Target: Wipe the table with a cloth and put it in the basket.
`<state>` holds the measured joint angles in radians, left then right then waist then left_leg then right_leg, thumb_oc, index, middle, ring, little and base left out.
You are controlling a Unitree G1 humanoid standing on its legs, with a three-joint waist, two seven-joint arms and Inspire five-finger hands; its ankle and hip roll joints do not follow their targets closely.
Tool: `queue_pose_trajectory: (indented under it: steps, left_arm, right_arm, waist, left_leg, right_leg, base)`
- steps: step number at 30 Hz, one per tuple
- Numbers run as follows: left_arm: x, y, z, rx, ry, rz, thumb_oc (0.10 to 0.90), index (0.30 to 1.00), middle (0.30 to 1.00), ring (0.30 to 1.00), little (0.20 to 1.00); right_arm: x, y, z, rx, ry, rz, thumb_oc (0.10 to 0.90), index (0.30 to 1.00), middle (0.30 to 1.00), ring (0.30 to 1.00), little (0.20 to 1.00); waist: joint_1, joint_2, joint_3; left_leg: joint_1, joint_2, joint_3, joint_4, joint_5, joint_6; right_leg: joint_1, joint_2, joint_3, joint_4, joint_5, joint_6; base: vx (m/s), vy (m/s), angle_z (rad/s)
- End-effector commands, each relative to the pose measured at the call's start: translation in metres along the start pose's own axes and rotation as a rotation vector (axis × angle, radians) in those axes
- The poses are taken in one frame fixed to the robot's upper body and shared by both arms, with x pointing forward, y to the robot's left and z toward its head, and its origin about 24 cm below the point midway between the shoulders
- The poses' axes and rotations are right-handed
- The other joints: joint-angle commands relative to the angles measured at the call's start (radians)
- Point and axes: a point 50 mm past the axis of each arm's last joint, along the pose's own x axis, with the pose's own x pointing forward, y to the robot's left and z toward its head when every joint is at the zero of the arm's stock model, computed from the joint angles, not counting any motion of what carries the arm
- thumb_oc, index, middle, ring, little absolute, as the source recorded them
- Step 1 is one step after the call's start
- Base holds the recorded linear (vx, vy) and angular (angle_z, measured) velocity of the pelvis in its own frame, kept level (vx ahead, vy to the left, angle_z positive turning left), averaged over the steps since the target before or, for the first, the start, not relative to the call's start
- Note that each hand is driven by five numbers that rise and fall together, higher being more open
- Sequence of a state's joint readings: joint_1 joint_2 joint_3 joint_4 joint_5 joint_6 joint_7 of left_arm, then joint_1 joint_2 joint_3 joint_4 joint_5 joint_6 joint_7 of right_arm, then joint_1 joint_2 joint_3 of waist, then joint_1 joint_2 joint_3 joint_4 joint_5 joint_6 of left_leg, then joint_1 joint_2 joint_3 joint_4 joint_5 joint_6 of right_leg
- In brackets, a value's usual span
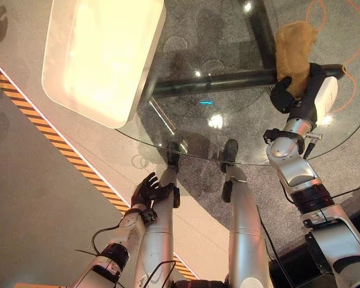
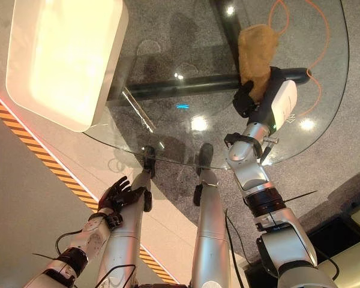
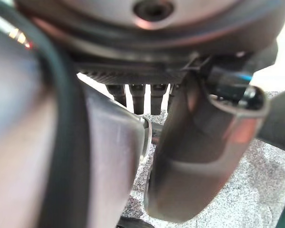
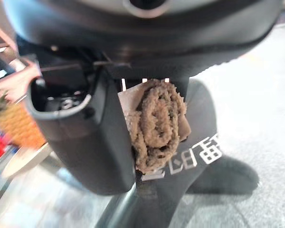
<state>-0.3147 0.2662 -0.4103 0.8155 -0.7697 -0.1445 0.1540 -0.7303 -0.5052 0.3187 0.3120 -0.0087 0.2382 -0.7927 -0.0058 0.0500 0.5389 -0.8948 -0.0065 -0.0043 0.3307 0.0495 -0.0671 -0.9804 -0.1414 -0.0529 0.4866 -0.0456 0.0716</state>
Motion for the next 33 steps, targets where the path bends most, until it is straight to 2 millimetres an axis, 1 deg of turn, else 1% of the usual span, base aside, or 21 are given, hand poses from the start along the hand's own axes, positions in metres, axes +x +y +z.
queue_pose_trajectory:
  steps: [1,2,6,10,17,22,33]
  left_arm:
    - [-0.017,-0.01,-0.043,-0.021,0.103,-0.026,0.8,0.9,0.9,0.9,0.9]
    - [-0.017,-0.01,-0.043,-0.02,0.103,-0.028,0.8,0.9,0.9,0.9,0.9]
    - [-0.017,-0.012,-0.043,-0.01,0.107,-0.039,0.8,0.9,0.9,0.9,0.9]
    - [-0.016,-0.014,-0.042,-0.005,0.107,-0.054,0.8,0.9,0.9,0.9,0.9]
    - [-0.014,-0.019,-0.04,-0.004,0.108,-0.07,0.8,0.9,0.9,0.9,0.9]
    - [-0.013,-0.02,-0.039,0.0,0.114,-0.068,0.8,0.9,0.9,0.9,0.9]
    - [-0.011,-0.02,-0.034,0.013,0.115,-0.072,0.8,0.9,0.9,0.9,0.9]
  right_arm:
    - [-0.037,0.035,0.046,0.031,-0.28,0.32,0.1,0.3,0.3,0.3,0.2]
    - [-0.038,0.037,0.048,0.03,-0.293,0.338,0.1,0.3,0.3,0.3,0.2]
    - [-0.055,0.052,0.07,0.022,-0.413,0.488,0.1,0.3,0.3,0.3,0.2]
    - [-0.068,0.065,0.081,0.024,-0.46,0.577,0.1,0.3,0.3,0.3,0.2]
    - [-0.082,0.079,0.087,0.016,-0.478,0.683,0.1,0.3,0.3,0.3,0.2]
    - [-0.088,0.084,0.089,0.042,-0.472,0.75,0.1,0.3,0.3,0.3,0.2]
    - [-0.104,0.093,0.09,0.046,-0.484,0.906,0.1,0.3,0.3,0.3,0.2]
  waist:
    - [0.008,0.043,-0.019]
    - [0.008,0.043,-0.019]
    - [0.018,0.051,-0.019]
    - [0.026,0.055,-0.019]
    - [0.035,0.062,-0.019]
    - [0.037,0.065,-0.019]
    - [0.036,0.061,-0.019]
  left_leg:
    - [-0.07,-0.078,0.059,0.083,-0.054,0.042]
    - [-0.07,-0.079,0.059,0.084,-0.053,0.042]
    - [-0.073,-0.081,0.061,0.083,-0.05,0.04]
    - [-0.076,-0.081,0.062,0.083,-0.048,0.04]
    - [-0.077,-0.083,0.064,0.087,-0.048,0.041]
    - [-0.08,-0.085,0.064,0.091,-0.048,0.042]
    - [-0.084,-0.084,0.066,0.092,-0.047,0.043]
  right_leg:
    - [-0.016,0.077,-0.034,-0.114,0.098,-0.003]
    - [-0.016,0.076,-0.034,-0.114,0.098,-0.003]
    - [-0.021,0.071,-0.041,-0.109,0.094,-0.004]
    - [-0.027,0.071,-0.044,-0.103,0.09,-0.006]
    - [-0.029,0.065,-0.047,-0.1,0.088,-0.006]
    - [-0.036,0.065,-0.047,-0.093,0.09,-0.006]
    - [-0.042,0.064,-0.05,-0.091,0.091,-0.004]
  base:
    - [-0.01,0.001,0.06]
    - [0.0,0.007,0.08]
    - [0.0,0.013,0.07]
    - [0.0,0.007,0.02]
    - [0.01,0.02,0.09]
    - [0.0,0.003,0.02]
    - [0.0,0.0,0.0]
